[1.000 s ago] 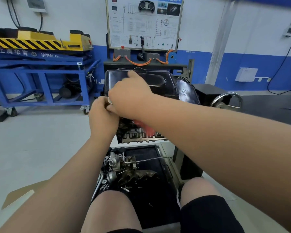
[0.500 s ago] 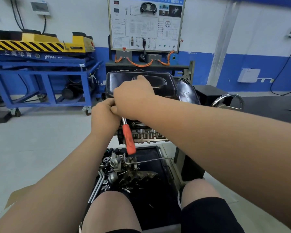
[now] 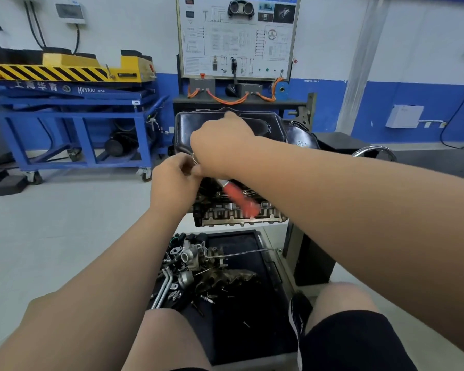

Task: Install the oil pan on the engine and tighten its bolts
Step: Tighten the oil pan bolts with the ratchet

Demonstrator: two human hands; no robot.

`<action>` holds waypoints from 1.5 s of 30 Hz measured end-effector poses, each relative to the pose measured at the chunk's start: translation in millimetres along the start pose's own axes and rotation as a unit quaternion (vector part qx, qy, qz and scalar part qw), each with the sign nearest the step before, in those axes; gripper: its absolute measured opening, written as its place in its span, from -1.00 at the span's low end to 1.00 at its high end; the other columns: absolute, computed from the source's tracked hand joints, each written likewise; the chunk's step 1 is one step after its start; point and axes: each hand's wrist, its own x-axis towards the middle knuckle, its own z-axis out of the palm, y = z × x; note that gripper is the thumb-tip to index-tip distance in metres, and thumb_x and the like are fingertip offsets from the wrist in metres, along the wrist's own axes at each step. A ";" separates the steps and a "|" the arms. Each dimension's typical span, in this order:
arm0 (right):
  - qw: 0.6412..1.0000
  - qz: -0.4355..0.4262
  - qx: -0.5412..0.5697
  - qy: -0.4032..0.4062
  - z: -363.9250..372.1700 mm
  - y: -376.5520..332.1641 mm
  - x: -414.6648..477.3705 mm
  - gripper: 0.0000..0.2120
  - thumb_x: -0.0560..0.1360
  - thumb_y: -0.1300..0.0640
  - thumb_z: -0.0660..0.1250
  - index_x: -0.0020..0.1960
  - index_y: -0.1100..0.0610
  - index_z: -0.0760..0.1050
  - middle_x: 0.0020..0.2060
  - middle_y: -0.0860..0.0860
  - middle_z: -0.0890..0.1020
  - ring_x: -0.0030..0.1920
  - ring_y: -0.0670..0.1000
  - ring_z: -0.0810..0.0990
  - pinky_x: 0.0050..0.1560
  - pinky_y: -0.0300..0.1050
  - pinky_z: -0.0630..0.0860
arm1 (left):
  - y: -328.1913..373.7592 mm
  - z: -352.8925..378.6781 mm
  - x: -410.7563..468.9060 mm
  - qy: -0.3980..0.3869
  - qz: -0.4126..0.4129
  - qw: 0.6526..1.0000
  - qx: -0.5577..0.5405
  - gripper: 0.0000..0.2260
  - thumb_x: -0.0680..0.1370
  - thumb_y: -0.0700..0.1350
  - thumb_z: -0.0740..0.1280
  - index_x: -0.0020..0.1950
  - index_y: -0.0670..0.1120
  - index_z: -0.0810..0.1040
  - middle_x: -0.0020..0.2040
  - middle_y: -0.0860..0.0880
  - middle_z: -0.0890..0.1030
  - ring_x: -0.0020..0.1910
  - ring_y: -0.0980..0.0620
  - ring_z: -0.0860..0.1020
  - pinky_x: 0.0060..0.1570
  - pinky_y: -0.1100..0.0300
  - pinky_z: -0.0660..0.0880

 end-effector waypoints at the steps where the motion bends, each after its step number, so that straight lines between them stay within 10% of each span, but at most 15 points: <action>1: 0.999 -0.028 -0.023 0.015 -2.1 1.8 -1.1 -0.69 0.54 0.01 0.21 -0.32 0.08 0.23 -0.33 -0.07 0.38 -0.12 0.08 0.43 0.02 0.02 0.22 | -0.1 -0.9 -0.2 -0.011 0.015 1.000 -0.001 -0.91 0.48 -0.19 0.31 -0.10 -0.15 0.61 -0.21 -0.06 0.64 -0.19 -0.04 0.59 -0.14 0.09 0.49; 5: 0.991 -0.080 -0.083 0.063 -1.3 7.0 0.6 -0.89 0.55 0.19 0.20 -0.07 0.07 0.49 -0.05 0.02 0.57 0.13 0.10 0.42 0.17 0.04 0.24 | -1.8 -1.7 4.2 -0.034 0.020 0.999 0.014 -0.86 0.52 -0.14 0.33 0.02 -0.13 0.62 -0.11 -0.05 0.64 -0.11 -0.02 0.61 -0.02 0.10 0.51; 11: 1.000 -0.006 -0.016 0.021 4.1 2.6 -2.2 -0.58 0.57 -0.17 0.06 -0.38 0.04 0.21 -0.43 -0.03 0.31 -0.30 0.05 0.38 -0.02 0.03 0.22 | -0.1 1.5 2.4 0.008 -0.012 1.000 0.024 -0.77 0.44 -0.22 0.23 -0.34 0.08 0.40 -0.39 0.09 0.48 -0.38 0.17 0.42 -0.41 0.43 0.26; 18: 0.985 -0.126 -0.088 0.084 3.8 7.7 11.1 -0.91 0.54 0.12 0.20 -0.07 0.07 0.48 -0.09 0.02 0.57 0.07 0.10 0.44 0.11 0.03 0.29 | -13.7 0.4 0.9 0.014 0.057 0.997 0.054 -0.87 0.54 -0.04 0.30 -0.12 -0.07 0.54 -0.19 0.01 0.58 -0.19 0.00 0.52 -0.19 0.08 0.46; 25: 0.999 0.034 0.016 0.038 5.0 -6.5 7.4 -0.64 0.54 -0.18 0.12 -0.26 0.07 0.25 -0.41 -0.03 0.23 -0.30 0.05 0.34 -0.12 -0.03 0.21 | -3.9 3.7 6.3 0.047 -0.029 0.998 -0.002 -0.73 0.43 -0.28 0.19 -0.37 0.07 0.37 -0.41 0.08 0.43 -0.43 0.15 0.33 -0.43 0.26 0.22; 31: 0.990 -0.103 -0.056 0.075 -0.9 13.3 6.7 -0.90 0.54 0.14 0.20 -0.07 0.09 0.49 -0.10 0.06 0.56 0.09 0.12 0.44 0.13 0.04 0.29 | -9.2 -3.0 8.0 -0.033 0.062 0.997 0.018 -0.88 0.54 -0.06 0.31 -0.05 -0.06 0.61 -0.19 0.03 0.63 -0.21 0.09 0.56 -0.21 0.29 0.43; 37: 0.999 0.038 0.037 0.010 1.4 -1.4 4.1 -0.67 0.54 -0.19 0.13 -0.22 0.05 0.28 -0.37 -0.02 0.30 -0.23 0.08 0.39 -0.10 -0.02 0.25 | -3.6 2.0 8.0 0.032 -0.001 0.999 0.036 -0.74 0.43 -0.25 0.19 -0.40 0.04 0.32 -0.47 0.09 0.38 -0.45 0.11 0.32 -0.46 0.28 0.20; 42: 0.988 -0.113 -0.078 0.065 1.0 9.4 10.5 -0.88 0.54 0.14 0.19 0.02 0.06 0.47 -0.03 0.02 0.56 0.11 0.09 0.43 0.13 0.05 0.28 | -11.6 -4.2 7.7 -0.017 0.081 0.995 0.053 -0.88 0.53 -0.07 0.30 -0.15 -0.09 0.56 -0.23 -0.01 0.60 -0.22 -0.02 0.54 -0.22 0.08 0.48; 45: 0.990 -0.113 -0.063 0.063 1.6 -0.6 11.0 -0.91 0.53 0.14 0.19 -0.06 0.04 0.48 -0.19 -0.01 0.54 -0.08 0.08 0.48 0.06 0.00 0.28 | -13.8 -2.7 7.6 0.019 0.045 0.997 0.060 -0.80 0.48 -0.08 0.30 -0.33 -0.02 0.37 -0.36 0.01 0.48 -0.37 0.02 0.42 -0.41 0.13 0.34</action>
